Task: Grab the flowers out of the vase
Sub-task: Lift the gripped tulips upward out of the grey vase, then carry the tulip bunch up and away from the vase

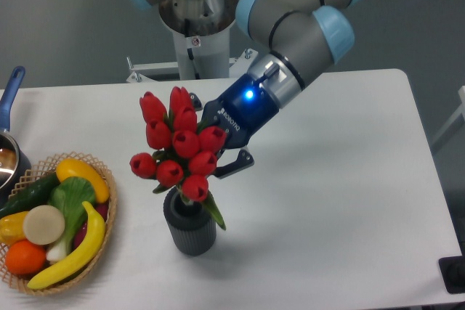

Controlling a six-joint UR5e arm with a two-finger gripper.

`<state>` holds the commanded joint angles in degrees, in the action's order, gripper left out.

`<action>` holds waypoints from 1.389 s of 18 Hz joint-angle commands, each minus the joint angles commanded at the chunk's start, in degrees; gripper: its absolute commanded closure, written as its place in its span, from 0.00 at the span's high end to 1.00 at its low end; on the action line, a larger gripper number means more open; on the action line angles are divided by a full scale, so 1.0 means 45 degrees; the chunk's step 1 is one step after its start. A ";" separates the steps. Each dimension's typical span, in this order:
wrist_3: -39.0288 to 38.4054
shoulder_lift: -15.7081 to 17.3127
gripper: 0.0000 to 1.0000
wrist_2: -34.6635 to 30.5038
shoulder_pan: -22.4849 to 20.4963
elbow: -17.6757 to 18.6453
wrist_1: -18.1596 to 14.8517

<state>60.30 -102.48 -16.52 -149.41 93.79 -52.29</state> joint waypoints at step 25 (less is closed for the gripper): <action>-0.0296 0.1974 0.50 -0.5664 -0.3808 0.0193 -0.0273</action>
<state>58.97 -93.60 -42.01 -166.55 94.65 -53.52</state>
